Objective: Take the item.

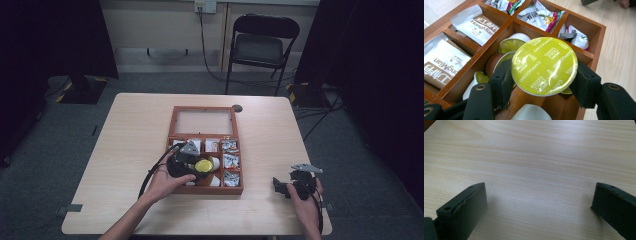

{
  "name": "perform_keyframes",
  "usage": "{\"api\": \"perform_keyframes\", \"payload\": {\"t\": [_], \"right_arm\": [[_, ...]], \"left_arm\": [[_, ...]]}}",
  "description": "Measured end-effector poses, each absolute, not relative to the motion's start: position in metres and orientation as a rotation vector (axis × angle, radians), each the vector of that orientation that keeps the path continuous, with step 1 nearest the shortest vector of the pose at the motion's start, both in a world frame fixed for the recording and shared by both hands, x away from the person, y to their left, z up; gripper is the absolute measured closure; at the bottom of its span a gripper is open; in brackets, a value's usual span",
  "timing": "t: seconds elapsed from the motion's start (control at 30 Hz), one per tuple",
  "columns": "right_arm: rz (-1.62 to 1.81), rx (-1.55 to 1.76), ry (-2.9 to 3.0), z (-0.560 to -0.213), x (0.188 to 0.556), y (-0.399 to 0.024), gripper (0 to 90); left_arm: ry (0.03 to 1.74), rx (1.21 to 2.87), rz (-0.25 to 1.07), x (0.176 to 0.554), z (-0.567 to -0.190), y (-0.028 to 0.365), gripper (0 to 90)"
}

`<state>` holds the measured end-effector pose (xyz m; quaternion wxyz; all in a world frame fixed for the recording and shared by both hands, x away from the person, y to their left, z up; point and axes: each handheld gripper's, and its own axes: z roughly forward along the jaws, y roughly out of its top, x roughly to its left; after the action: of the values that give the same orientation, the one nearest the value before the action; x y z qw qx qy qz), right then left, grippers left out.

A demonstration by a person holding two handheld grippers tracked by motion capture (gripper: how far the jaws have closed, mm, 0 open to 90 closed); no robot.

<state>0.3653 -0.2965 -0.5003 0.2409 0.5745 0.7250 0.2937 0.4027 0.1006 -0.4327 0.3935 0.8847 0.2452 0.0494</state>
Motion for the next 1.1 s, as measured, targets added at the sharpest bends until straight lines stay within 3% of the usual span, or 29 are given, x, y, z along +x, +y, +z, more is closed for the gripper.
{"api": "perform_keyframes", "payload": {"t": [1.1], "right_arm": [[0.803,1.572,1.983,-0.5,0.365,-0.296,0.0]], "left_arm": [[0.656,2.152,0.184,0.404,-0.409,0.141,40.1]]}}
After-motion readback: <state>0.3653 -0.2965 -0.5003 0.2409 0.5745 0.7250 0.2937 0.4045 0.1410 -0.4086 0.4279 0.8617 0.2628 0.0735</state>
